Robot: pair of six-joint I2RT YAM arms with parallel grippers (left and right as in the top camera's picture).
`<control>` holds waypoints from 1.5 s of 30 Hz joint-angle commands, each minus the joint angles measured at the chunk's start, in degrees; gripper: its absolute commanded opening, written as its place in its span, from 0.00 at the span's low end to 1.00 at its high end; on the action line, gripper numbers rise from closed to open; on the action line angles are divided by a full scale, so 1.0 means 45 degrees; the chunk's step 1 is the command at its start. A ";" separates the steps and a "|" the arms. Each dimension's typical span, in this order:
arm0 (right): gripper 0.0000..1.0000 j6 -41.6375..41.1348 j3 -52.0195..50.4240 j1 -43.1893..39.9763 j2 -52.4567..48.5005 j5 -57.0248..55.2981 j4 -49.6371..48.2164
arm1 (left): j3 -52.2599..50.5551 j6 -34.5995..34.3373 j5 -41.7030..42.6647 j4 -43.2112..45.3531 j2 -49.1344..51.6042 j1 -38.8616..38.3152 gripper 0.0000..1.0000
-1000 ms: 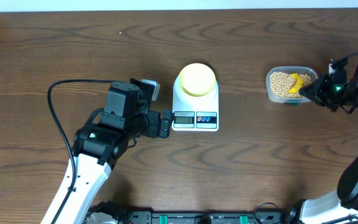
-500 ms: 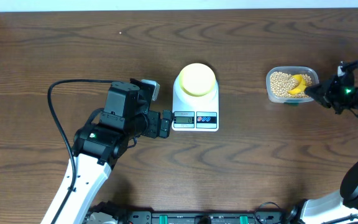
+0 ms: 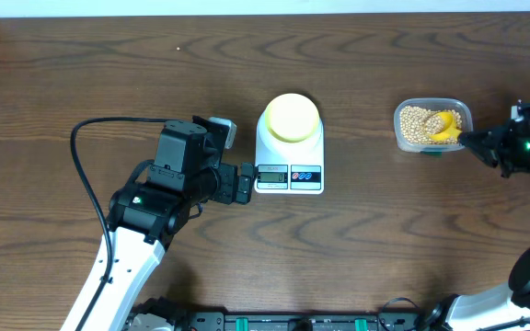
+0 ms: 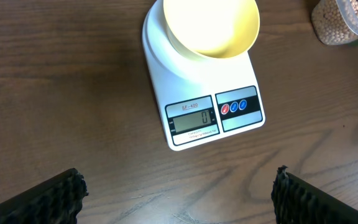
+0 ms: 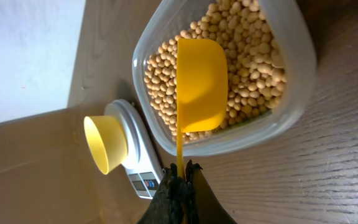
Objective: Scoop item into bowl and weigh 50g on scale
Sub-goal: 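Scoop soybeans and lift the filled scoop with the right gripper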
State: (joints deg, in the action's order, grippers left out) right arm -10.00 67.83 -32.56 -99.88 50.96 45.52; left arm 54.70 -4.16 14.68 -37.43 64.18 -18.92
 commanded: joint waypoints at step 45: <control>0.01 0.1710 -0.1069 -0.1783 -0.0073 0.7057 0.0078 | -0.0034 0.0209 -0.0087 0.0005 -0.0049 -0.0015 0.98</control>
State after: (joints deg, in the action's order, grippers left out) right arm -3.31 63.29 -41.56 -99.92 79.07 45.76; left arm 54.70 -4.16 14.68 -37.43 64.18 -18.92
